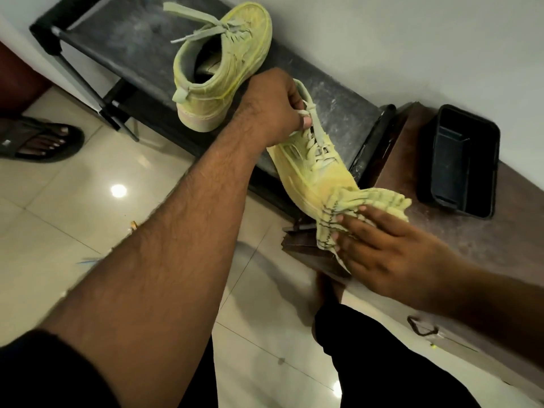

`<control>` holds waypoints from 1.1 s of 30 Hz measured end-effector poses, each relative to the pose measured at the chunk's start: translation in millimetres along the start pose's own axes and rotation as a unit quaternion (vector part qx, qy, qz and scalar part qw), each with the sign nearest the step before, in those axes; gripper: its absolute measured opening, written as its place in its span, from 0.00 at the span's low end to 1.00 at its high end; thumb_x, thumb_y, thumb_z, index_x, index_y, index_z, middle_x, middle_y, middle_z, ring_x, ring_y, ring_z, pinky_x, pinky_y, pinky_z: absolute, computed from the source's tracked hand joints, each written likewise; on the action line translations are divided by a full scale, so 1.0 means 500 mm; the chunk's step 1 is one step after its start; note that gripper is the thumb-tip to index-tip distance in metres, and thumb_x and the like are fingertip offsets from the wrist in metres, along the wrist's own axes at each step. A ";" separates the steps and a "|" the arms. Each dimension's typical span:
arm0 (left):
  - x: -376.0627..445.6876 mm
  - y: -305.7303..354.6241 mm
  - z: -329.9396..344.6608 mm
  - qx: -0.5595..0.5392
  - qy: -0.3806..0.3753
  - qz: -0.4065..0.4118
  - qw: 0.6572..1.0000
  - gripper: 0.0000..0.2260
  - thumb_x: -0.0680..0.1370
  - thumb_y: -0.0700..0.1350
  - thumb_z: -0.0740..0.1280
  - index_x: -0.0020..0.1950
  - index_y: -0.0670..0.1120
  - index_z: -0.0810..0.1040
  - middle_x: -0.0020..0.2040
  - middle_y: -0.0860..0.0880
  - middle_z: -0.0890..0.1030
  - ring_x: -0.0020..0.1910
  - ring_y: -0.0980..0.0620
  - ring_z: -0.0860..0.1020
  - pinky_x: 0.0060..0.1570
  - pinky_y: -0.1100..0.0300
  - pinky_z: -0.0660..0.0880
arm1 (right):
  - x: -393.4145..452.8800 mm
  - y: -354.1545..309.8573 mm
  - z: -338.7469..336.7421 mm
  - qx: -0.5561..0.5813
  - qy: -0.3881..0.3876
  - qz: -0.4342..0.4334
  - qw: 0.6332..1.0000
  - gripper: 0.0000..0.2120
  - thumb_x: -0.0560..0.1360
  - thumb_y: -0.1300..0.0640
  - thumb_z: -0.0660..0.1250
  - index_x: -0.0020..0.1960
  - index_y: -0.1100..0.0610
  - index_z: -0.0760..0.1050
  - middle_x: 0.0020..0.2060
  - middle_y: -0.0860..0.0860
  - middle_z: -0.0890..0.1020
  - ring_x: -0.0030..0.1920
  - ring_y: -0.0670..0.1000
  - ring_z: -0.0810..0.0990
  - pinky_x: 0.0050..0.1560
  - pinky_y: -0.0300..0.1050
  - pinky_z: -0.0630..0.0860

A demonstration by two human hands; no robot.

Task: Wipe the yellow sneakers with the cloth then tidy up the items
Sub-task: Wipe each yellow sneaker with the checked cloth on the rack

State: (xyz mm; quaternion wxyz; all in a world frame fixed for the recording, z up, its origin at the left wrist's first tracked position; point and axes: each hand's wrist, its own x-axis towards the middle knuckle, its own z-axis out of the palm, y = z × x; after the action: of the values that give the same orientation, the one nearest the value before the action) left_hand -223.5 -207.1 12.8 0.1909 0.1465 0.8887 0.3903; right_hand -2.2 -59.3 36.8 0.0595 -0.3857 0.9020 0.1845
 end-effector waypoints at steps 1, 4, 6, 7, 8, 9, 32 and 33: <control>0.000 0.000 -0.001 -0.002 -0.001 -0.001 1.000 0.09 0.70 0.47 0.77 0.45 0.45 0.83 0.45 0.49 0.82 0.47 0.53 0.80 0.43 0.65 0.73 | -0.005 0.015 -0.012 -0.004 0.003 0.004 1.000 0.10 0.72 0.67 0.65 0.52 0.61 0.80 0.53 0.60 0.82 0.60 0.64 0.77 0.63 0.63 0.70; -0.004 -0.001 -0.007 -0.014 -0.005 -0.005 1.000 0.09 0.69 0.47 0.77 0.43 0.44 0.83 0.38 0.51 0.79 0.38 0.55 0.78 0.34 0.67 0.70 | 0.022 0.054 -0.037 0.005 0.022 0.055 0.998 0.12 0.76 0.66 0.60 0.55 0.61 0.78 0.56 0.61 0.81 0.61 0.64 0.76 0.64 0.62 0.69; -0.009 0.004 -0.006 -0.022 -0.001 -0.008 1.000 0.13 0.67 0.49 0.77 0.41 0.41 0.82 0.35 0.49 0.80 0.34 0.54 0.78 0.32 0.63 0.74 | 0.052 0.063 -0.044 0.039 0.022 0.142 0.989 0.16 0.73 0.67 0.63 0.59 0.60 0.77 0.58 0.59 0.80 0.62 0.63 0.76 0.63 0.60 0.70; -0.012 0.007 -0.003 -0.022 0.003 -0.009 1.000 0.16 0.66 0.51 0.78 0.39 0.40 0.80 0.36 0.47 0.81 0.35 0.52 0.80 0.36 0.59 0.78 | 0.063 0.060 -0.045 0.095 0.010 0.213 0.972 0.20 0.70 0.68 0.65 0.60 0.58 0.77 0.58 0.58 0.80 0.61 0.61 0.77 0.61 0.59 0.71; -0.014 0.009 0.000 -0.017 0.007 -0.010 1.000 0.18 0.65 0.52 0.79 0.36 0.41 0.77 0.37 0.45 0.82 0.36 0.50 0.80 0.40 0.56 0.79 | 0.072 0.054 -0.049 0.170 0.005 0.305 0.937 0.23 0.68 0.68 0.66 0.61 0.55 0.77 0.58 0.55 0.81 0.60 0.59 0.78 0.60 0.56 0.73; -0.014 0.013 0.003 -0.008 0.011 -0.010 1.000 0.18 0.64 0.53 0.79 0.33 0.42 0.75 0.36 0.45 0.81 0.34 0.50 0.78 0.40 0.56 0.78 | 0.073 0.047 -0.052 0.249 0.013 0.409 0.878 0.24 0.68 0.67 0.66 0.62 0.51 0.77 0.57 0.51 0.81 0.58 0.56 0.79 0.58 0.52 0.75; -0.004 -0.005 0.038 -0.192 -0.017 -0.112 0.975 0.15 0.61 0.39 0.80 0.32 0.46 0.72 0.30 0.50 0.76 0.26 0.56 0.72 0.28 0.62 0.69 | 0.118 -0.024 -0.002 0.474 0.140 0.596 0.633 0.28 0.76 0.50 0.66 0.73 0.48 0.63 0.73 0.42 0.62 0.74 0.44 0.56 0.74 0.50 0.58; -0.005 -0.003 0.040 -0.189 -0.008 -0.114 0.975 0.16 0.61 0.39 0.80 0.32 0.46 0.72 0.30 0.51 0.76 0.27 0.56 0.73 0.29 0.62 0.69 | 0.111 -0.035 -0.013 0.470 0.130 0.587 0.646 0.27 0.75 0.52 0.66 0.73 0.48 0.65 0.72 0.41 0.63 0.74 0.44 0.57 0.73 0.50 0.59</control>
State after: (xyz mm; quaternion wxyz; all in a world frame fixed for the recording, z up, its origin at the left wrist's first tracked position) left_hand -212.3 -196.5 -0.2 0.2655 0.0090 0.8082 0.5256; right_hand -28.2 -110.2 24.0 -0.0057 0.2844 0.9036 -0.3202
